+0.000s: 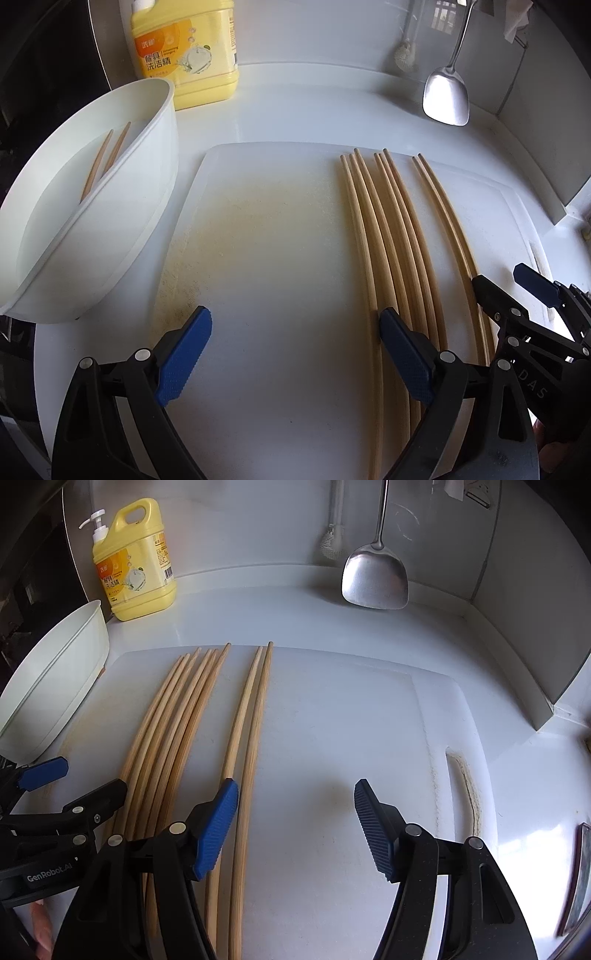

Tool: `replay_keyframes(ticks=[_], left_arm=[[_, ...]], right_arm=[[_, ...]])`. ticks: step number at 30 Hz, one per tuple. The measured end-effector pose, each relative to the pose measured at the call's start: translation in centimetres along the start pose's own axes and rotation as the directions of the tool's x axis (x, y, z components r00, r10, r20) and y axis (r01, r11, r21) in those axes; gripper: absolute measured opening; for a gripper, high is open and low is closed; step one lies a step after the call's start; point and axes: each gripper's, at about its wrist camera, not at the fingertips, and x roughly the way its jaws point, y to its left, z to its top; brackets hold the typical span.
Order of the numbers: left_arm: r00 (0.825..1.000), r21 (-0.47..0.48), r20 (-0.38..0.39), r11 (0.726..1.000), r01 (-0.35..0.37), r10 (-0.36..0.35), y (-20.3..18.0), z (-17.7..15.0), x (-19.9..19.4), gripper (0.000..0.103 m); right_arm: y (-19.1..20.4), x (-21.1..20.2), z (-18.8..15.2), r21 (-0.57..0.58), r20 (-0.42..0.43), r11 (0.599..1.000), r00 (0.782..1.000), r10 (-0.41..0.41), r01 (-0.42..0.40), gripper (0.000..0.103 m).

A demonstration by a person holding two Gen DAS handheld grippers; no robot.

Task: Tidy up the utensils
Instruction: 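Close the left tool on a chopstick while the right tool grasps another chopstick, then lift both held chopsticks and carry them over the white basin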

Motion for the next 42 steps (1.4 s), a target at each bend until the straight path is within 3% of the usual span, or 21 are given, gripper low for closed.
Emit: replay_keyframes(ticks=[10, 16, 18, 25, 29, 32, 42], left_arm=[[1.0, -0.024, 0.007, 0.999, -0.03, 0.03, -0.5, 1.3, 1.0, 0.097], [0.999, -0.031, 0.017, 0.999, -0.031, 0.031, -0.7, 1.8, 1.2, 0.095], [0.999, -0.011, 0.034, 1.0, -0.022, 0.022, -1.0, 1.7, 0.9, 0.086], [0.999, 0.05, 0.046, 0.999, 0.01, -0.013, -2.9, 2.1, 0.2, 0.03], [0.999, 0.061, 0.042, 0.998, 0.002, -0.005, -3.5, 2.1, 0.2, 0.012], [0.999, 0.066, 0.042, 0.998, 0.007, -0.01, -3.7, 2.1, 0.2, 0.007], [0.998, 0.041, 0.007, 0.997, 0.064, -0.064, -2.6, 2.0, -0.6, 0.007]], right_arm=[[-0.7, 0.3, 0.5, -0.007, 0.006, 1.0, 1.0, -0.012, 0.012, 0.062], [-0.4, 0.5, 0.7, -0.027, 0.01, 1.0, 1.0, 0.009, -0.009, 0.06], [-0.3, 0.4, 0.6, -0.026, 0.014, 0.999, 1.0, 0.021, -0.021, 0.055], [1.0, 0.2, 0.7, -0.1, 0.005, 0.994, 0.999, 0.049, -0.049, 0.029], [1.7, 0.1, 0.5, -0.124, 0.016, 0.991, 0.998, 0.056, -0.053, 0.015], [1.6, 0.1, 0.4, -0.122, 0.022, 0.991, 0.998, 0.063, -0.06, 0.007], [-0.3, -0.6, 0.6, 0.019, 0.005, 0.99, 0.99, 0.141, -0.141, 0.006]])
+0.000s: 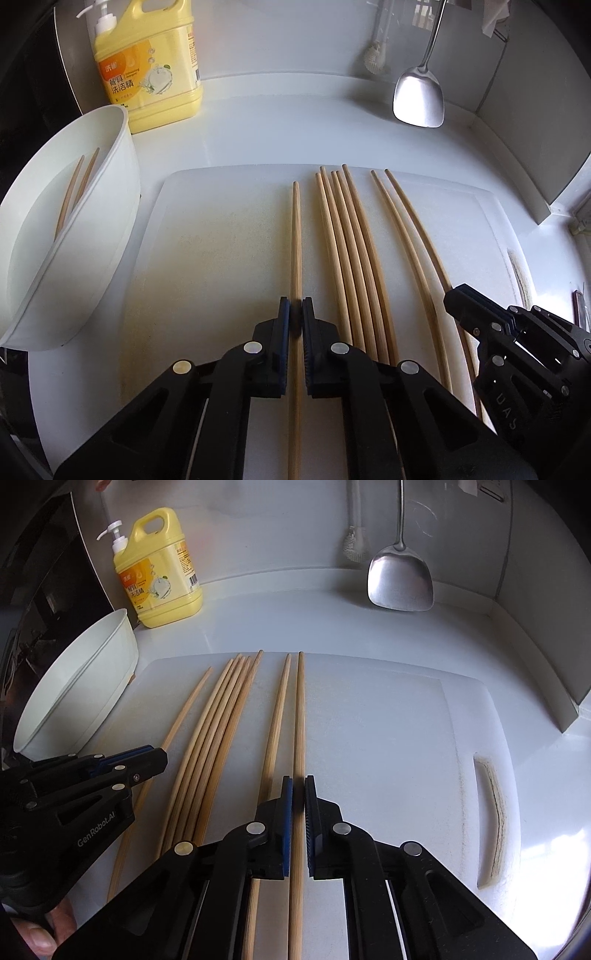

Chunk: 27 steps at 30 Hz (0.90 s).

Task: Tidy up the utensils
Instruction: 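Lift both held chopsticks and carry them over the white basin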

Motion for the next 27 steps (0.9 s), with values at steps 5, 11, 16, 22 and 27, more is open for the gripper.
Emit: replay_keyframes(ticks=[5, 11, 16, 22, 27], left_arm=[[0.999, -0.013, 0.026, 1.0, 0.024, -0.023, 1.1, 0.2, -2.5, 0.007], [0.995, -0.049, 0.091, 0.998, 0.039, -0.034, 4.0, 1.0, -7.1, 0.007], [0.988, -0.111, 0.155, 0.994, 0.02, -0.003, 7.9, 1.7, -10.8, 0.007], [0.977, -0.203, 0.2, 0.979, -0.029, 0.07, 14.6, 2.8, -13.5, 0.007], [0.97, -0.263, 0.208, 0.962, -0.071, 0.128, 20.7, 3.6, -14.2, 0.007]], right_arm=[[-0.1, -1.9, 0.5, 0.032, 0.021, 0.999, 1.0, 0.018, -0.019, 0.006], [2.5, -5.0, 2.1, 0.005, 0.073, 0.999, 0.996, 0.05, -0.05, 0.006], [7.0, -6.7, 4.9, -0.031, 0.122, 0.991, 0.984, 0.132, -0.129, 0.006], [14.5, -6.3, 8.3, -0.111, 0.129, 0.964, 0.959, 0.253, -0.24, 0.006], [20.7, -4.8, 11.4, -0.187, 0.126, 0.938, 0.94, 0.317, -0.291, 0.006]])
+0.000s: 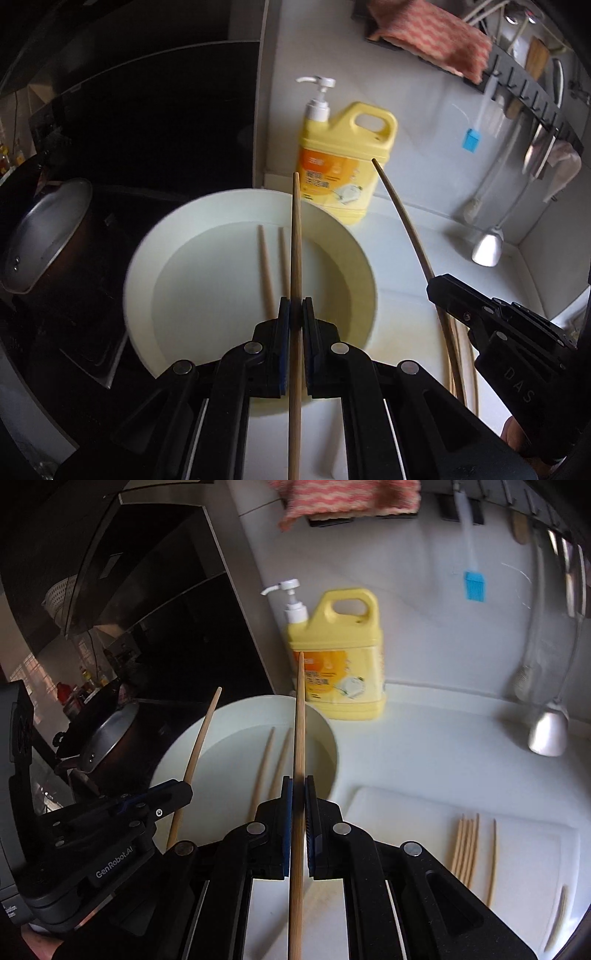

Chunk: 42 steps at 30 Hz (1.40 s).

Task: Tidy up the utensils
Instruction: 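Lift both held chopsticks and carry them over the white basin, then open both tools to release the chopsticks into the basin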

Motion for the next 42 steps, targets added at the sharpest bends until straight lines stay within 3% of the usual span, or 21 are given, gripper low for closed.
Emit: replay_keyframes(ticks=[4, 9, 19, 30, 42], left_arm=[[1.0, -0.02, 0.009, 0.999, -0.026, 0.026, 4.0, 2.3, 0.9, 0.007], [0.999, -0.026, -0.027, 0.999, -0.029, 0.028, 6.9, 3.6, 3.4, 0.007], [0.989, -0.012, -0.146, 1.0, 0.001, -0.003, 8.1, 3.3, 9.8, 0.007], [0.972, 0.008, -0.237, 1.0, 0.0, 0.002, 7.9, 2.7, 14.5, 0.007], [0.965, -0.018, -0.263, 1.0, -0.024, 0.018, 8.7, 2.1, 14.6, 0.01]], right_arm=[[2.8, 3.0, 2.1, -0.002, -0.018, 0.999, 0.998, 0.052, -0.052, 0.006], [4.7, 7.3, 3.2, -0.001, -0.057, 0.998, 0.997, 0.056, -0.056, 0.006], [4.4, 13.5, 1.8, 0.039, -0.202, 0.999, 0.979, 0.001, 0.007, 0.006], [4.0, 15.8, 0.7, 0.051, -0.292, 0.996, 0.955, -0.049, 0.067, 0.006], [3.7, 16.1, 0.2, 0.054, -0.302, 0.993, 0.95, -0.083, 0.104, 0.009]])
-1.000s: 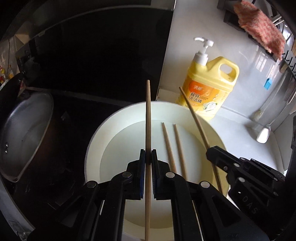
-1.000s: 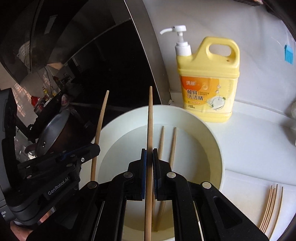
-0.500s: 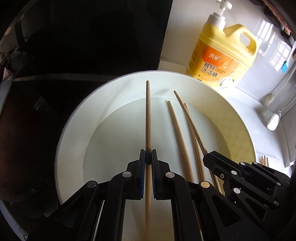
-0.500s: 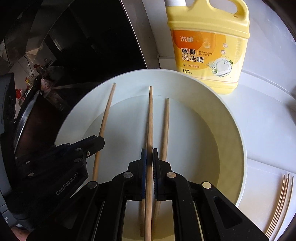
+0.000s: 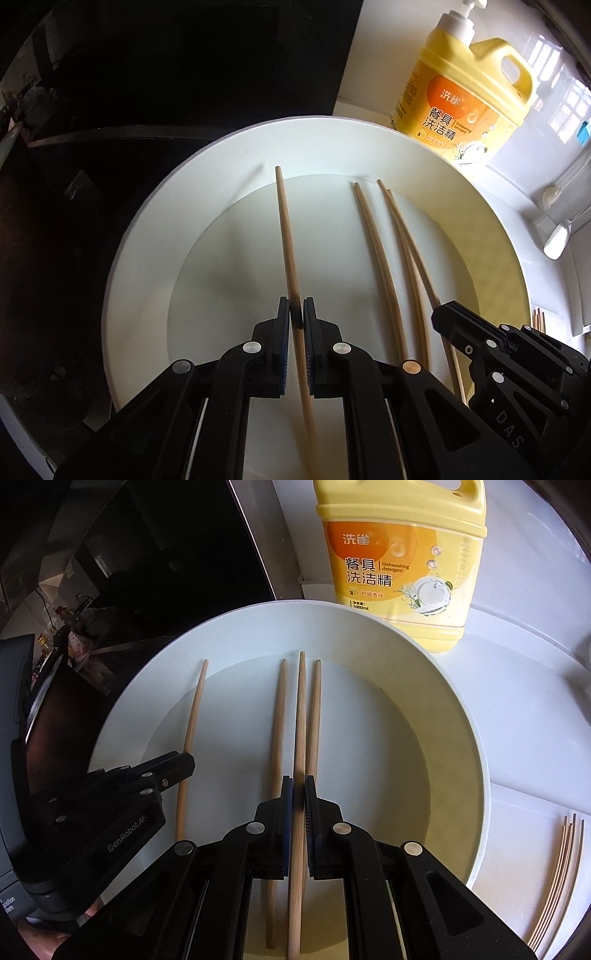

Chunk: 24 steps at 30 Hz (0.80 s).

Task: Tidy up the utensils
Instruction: 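Open both tools to release the chopsticks into the basin, then move both open tools back toward the remaining chopsticks on the board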

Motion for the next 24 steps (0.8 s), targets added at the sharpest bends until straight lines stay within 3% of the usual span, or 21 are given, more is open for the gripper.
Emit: replay_keyframes(ticks=[1, 3, 4, 6, 8, 11, 14, 24], left_arm=[[1.0, -0.002, -0.003, 1.0, -0.006, 0.006, 0.0, -0.1, -0.1, 0.017], [1.0, -0.005, -0.009, 1.0, -0.021, 0.021, 0.2, 0.0, -0.2, 0.056], [1.0, -0.012, 0.006, 1.0, -0.027, 0.027, 0.4, -0.1, -0.6, 0.08], [0.998, -0.028, 0.05, 0.999, -0.027, 0.028, 1.0, -0.5, -1.8, 0.08], [0.998, -0.04, 0.048, 0.998, -0.038, 0.04, 1.4, -0.6, -2.4, 0.08], [0.996, -0.065, 0.059, 0.996, -0.056, 0.06, 1.8, -1.1, -3.4, 0.08], [0.995, -0.069, 0.071, 0.995, -0.067, 0.072, 1.7, -1.9, -4.5, 0.081], [0.994, -0.046, 0.083, 0.996, -0.071, 0.074, -1.0, -4.7, -7.5, 0.083]], right_arm=[[-0.1, -0.2, 0.0, 0.002, 0.004, 1.0, 1.0, 0.0, 0.0, 0.012], [-0.3, -0.8, -0.1, 0.006, 0.021, 1.0, 1.0, 0.0, 0.0, 0.015], [-0.4, -1.1, -0.2, 0.008, 0.03, 1.0, 1.0, -0.003, 0.003, 0.015], [-0.9, -1.9, -0.3, 0.022, 0.048, 1.0, 0.999, -0.008, 0.007, 0.015], [-1.2, -2.9, -0.6, 0.032, 0.066, 0.999, 0.998, -0.015, 0.013, 0.016], [-1.5, -4.3, -1.2, 0.03, 0.089, 0.999, 0.996, -0.019, 0.016, 0.027], [-1.5, -5.5, -1.9, 0.02, 0.103, 1.0, 0.995, -0.018, 0.016, 0.028], [-2.5, -8.6, -4.5, 0.009, 0.12, 1.0, 0.993, -0.018, 0.017, 0.038]])
